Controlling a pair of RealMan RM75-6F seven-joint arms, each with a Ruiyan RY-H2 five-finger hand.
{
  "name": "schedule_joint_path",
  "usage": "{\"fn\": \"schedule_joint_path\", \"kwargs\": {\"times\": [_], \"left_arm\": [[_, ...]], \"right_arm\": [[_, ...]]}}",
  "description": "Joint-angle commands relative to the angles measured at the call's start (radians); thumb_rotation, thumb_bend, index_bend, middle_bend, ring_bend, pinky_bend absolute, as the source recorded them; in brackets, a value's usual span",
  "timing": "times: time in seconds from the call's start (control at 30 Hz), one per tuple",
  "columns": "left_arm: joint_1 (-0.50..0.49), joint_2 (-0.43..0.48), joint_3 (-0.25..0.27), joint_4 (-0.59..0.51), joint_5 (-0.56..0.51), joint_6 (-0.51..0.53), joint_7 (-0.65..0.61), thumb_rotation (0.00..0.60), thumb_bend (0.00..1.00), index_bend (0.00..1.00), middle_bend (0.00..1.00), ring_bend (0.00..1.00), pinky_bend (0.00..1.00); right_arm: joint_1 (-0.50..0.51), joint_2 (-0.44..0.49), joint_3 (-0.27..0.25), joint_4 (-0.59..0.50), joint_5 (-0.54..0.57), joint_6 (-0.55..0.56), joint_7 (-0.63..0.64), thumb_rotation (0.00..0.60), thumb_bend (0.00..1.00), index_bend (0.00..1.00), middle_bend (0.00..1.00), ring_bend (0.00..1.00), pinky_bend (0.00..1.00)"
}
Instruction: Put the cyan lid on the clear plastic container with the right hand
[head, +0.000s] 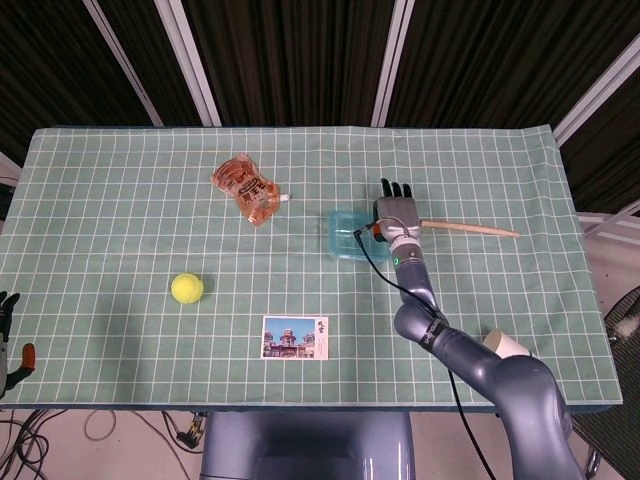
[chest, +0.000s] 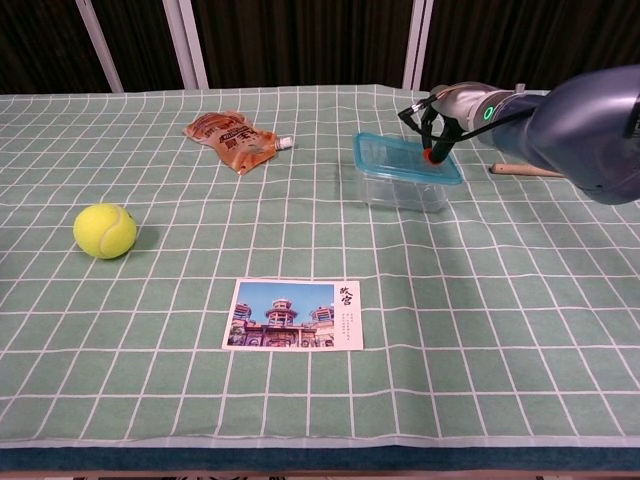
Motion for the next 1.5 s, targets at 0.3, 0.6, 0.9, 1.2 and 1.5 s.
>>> {"fn": "schedule_joint_path", "kwargs": {"times": [0.3,0.6,0.9,1.2,1.5], "left_arm": [[0.0,0.003,0.002,-0.001,0.004,-0.002,-0.006,0.6,0.5,0.05,0.0,0.0,0.0],[0.0,0.007,0.003,-0.003,0.01,-0.001,-0.015,0.6,0.5,0.05,0.0,0.0,0.0],[0.0,0.009,0.001,-0.004,0.004,-0.004,-0.019,0.6,0.5,0.05,0.0,0.0,0.0],[-0.002,0.014,0.0,-0.006,-0.005,-0.013,-0.028,0.6,0.5,0.05,0.0,0.0,0.0],[0.0,0.023,0.003,-0.01,0.001,-0.014,-0.041,0.6,0.5,0.05,0.0,0.0,0.0]], "right_arm": [[0.003,0.005,0.015,-0.037,-0.039,0.049,0.02,0.6,0.5,0.6,0.0,0.0,0.0],[0.004,0.053,0.062,-0.147,-0.055,0.129,0.046,0.6,0.5,0.6,0.0,0.0,0.0],[0.006,0.057,0.076,-0.214,-0.099,0.162,0.088,0.6,0.5,0.6,0.0,0.0,0.0],[0.055,-0.003,0.085,-0.167,-0.078,0.154,0.065,0.6,0.49,0.6,0.0,0.0,0.0],[0.096,-0.055,0.097,-0.068,-0.063,0.125,0.05,0.6,0.47,0.6,0.0,0.0,0.0]]}}
